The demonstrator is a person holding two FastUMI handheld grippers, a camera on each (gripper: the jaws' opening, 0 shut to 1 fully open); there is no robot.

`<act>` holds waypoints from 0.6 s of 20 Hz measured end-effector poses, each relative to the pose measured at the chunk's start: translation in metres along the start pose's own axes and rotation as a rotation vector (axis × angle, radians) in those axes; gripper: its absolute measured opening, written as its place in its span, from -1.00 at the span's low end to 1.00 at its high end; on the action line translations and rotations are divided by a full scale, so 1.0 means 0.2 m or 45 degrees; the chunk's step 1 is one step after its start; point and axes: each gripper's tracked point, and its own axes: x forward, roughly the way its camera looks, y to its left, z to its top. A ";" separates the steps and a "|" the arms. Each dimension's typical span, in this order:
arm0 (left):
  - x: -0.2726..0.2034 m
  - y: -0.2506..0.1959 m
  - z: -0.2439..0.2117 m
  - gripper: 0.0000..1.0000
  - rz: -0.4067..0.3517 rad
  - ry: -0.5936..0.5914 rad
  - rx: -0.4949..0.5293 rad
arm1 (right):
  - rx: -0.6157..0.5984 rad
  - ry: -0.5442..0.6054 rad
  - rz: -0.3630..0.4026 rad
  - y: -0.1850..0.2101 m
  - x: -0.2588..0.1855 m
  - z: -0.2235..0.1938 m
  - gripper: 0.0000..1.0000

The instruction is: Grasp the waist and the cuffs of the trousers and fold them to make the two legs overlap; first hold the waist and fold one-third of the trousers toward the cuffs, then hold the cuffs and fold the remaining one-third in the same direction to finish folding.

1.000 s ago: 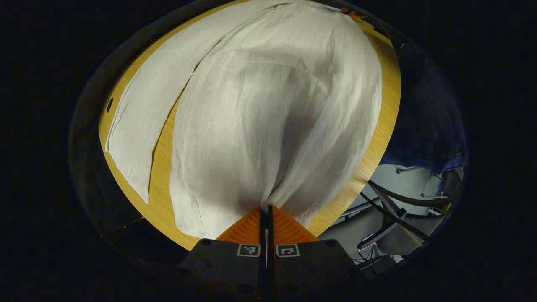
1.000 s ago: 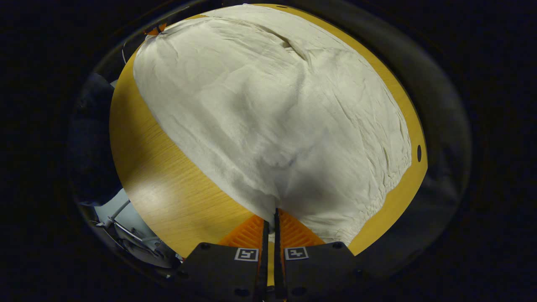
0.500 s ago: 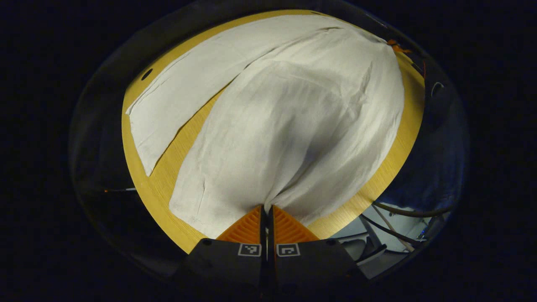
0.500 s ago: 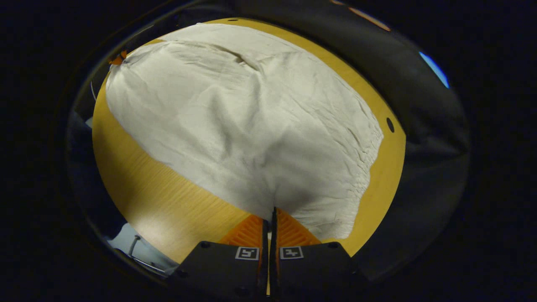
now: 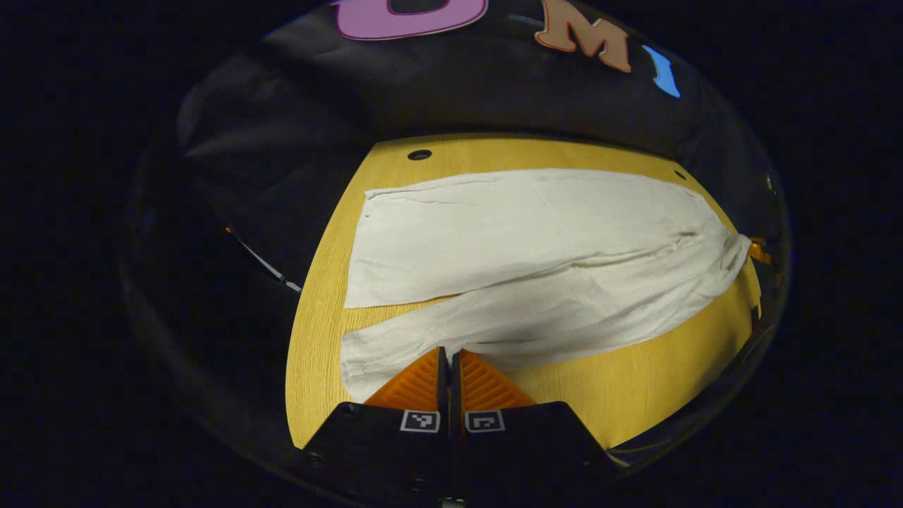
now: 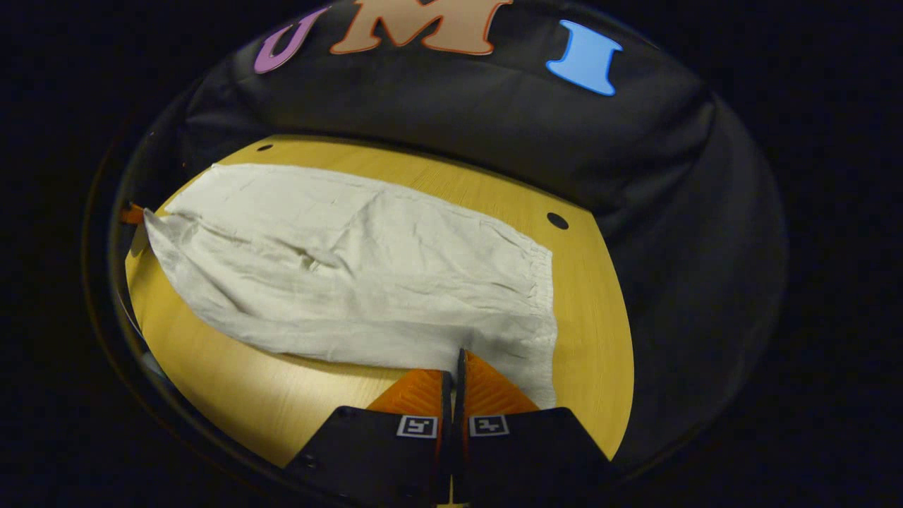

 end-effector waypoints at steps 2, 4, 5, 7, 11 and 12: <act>-0.04 0.07 0.08 -1.00 0.030 -0.072 -0.059 | 0.054 -0.073 -0.048 -0.04 0.02 0.12 -0.96; 0.11 0.06 0.32 -1.00 0.053 -0.144 -0.087 | 0.111 -0.140 -0.089 -0.06 0.05 0.23 -0.96; 0.15 0.06 0.40 -1.00 0.057 -0.165 -0.099 | 0.127 -0.160 -0.104 -0.07 0.07 0.30 -0.96; 0.23 0.09 0.50 -1.00 0.073 -0.198 -0.125 | 0.140 -0.200 -0.140 -0.08 0.11 0.41 -0.96; 0.52 0.11 0.56 -1.00 0.149 -0.169 -0.142 | 0.150 -0.186 -0.182 -0.07 0.46 0.58 -0.96; 0.57 0.12 0.57 -1.00 0.167 -0.163 -0.130 | 0.164 -0.184 -0.182 -0.06 0.53 0.61 -0.96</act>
